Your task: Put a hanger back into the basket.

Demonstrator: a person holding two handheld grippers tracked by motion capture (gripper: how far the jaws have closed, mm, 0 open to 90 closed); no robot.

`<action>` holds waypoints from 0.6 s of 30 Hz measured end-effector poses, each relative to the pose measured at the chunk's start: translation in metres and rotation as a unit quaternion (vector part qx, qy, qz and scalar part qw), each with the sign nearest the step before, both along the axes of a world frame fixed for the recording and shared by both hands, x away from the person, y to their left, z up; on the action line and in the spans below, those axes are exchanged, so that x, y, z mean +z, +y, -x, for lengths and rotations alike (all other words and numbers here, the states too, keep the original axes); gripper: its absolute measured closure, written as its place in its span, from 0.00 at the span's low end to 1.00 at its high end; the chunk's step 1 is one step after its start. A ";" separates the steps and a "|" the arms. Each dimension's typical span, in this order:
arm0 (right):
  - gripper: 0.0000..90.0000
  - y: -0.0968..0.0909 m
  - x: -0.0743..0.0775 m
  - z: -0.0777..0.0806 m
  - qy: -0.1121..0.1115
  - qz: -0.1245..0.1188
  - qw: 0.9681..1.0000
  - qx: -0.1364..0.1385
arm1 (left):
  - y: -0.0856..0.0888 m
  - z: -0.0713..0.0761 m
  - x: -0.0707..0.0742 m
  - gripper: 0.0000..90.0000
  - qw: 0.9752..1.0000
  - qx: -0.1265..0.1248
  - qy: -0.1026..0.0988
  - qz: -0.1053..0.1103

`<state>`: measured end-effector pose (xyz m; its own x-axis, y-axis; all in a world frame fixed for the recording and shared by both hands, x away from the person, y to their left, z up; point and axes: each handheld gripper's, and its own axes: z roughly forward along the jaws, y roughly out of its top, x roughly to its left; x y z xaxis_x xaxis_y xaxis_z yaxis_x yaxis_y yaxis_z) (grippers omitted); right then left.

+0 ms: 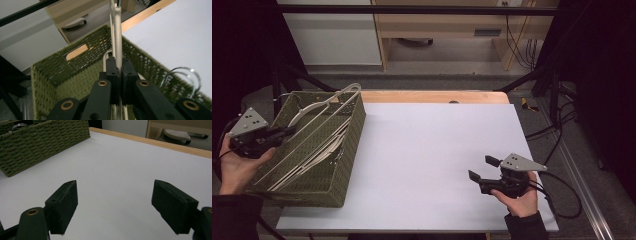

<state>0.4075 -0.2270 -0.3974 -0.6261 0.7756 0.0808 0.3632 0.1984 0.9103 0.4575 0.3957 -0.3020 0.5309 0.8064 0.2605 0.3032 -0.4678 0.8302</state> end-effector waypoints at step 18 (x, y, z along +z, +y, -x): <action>0.24 0.002 -0.002 0.000 0.003 0.003 1.000 0.006 | -0.003 -0.010 -0.052 0.96 0.997 0.018 0.042 -0.068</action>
<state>0.4080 -0.2251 -0.3991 -0.6349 0.7685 0.0797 0.3663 0.2086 0.9068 0.4677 0.3929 -0.3544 0.5268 0.7859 0.3237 0.3878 -0.5612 0.7312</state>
